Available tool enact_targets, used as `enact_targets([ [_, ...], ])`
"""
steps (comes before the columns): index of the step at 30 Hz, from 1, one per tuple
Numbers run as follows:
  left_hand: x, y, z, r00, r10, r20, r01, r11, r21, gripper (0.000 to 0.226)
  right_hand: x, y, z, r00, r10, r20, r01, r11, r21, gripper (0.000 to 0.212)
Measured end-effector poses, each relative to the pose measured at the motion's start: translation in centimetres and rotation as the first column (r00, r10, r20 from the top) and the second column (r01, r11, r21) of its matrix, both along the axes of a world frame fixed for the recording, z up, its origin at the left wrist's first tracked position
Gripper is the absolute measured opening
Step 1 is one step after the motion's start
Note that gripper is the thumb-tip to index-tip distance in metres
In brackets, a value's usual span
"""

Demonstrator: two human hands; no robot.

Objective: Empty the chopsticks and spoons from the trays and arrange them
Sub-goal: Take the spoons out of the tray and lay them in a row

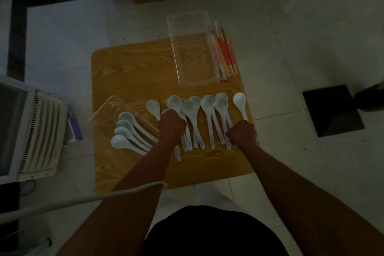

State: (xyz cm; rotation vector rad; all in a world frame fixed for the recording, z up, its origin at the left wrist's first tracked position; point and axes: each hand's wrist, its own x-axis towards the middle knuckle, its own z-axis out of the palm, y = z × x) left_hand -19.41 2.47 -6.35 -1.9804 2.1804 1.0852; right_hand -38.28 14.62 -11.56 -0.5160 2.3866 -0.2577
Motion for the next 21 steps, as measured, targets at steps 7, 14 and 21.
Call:
enact_targets([
  [7,-0.7,-0.9,-0.6,0.997,-0.011,0.079,0.008,0.999,0.042,0.018,0.1,0.3,-0.4,1.0,0.03,-0.01,-0.03,1.0,0.001,0.03],
  [14,-1.0,-0.4,-1.5,0.997,-0.023,0.076,0.023,1.0,-0.002,0.017,0.0,0.2,0.1,0.996,0.071,-0.048,-0.07,0.997,0.022,0.035],
  [21,0.3,-0.7,-2.4,0.999,0.022,-0.026,-0.021,0.999,0.045,0.016,-0.2,-0.7,1.1,0.988,0.105,-0.109,-0.1,0.994,0.049,0.032],
])
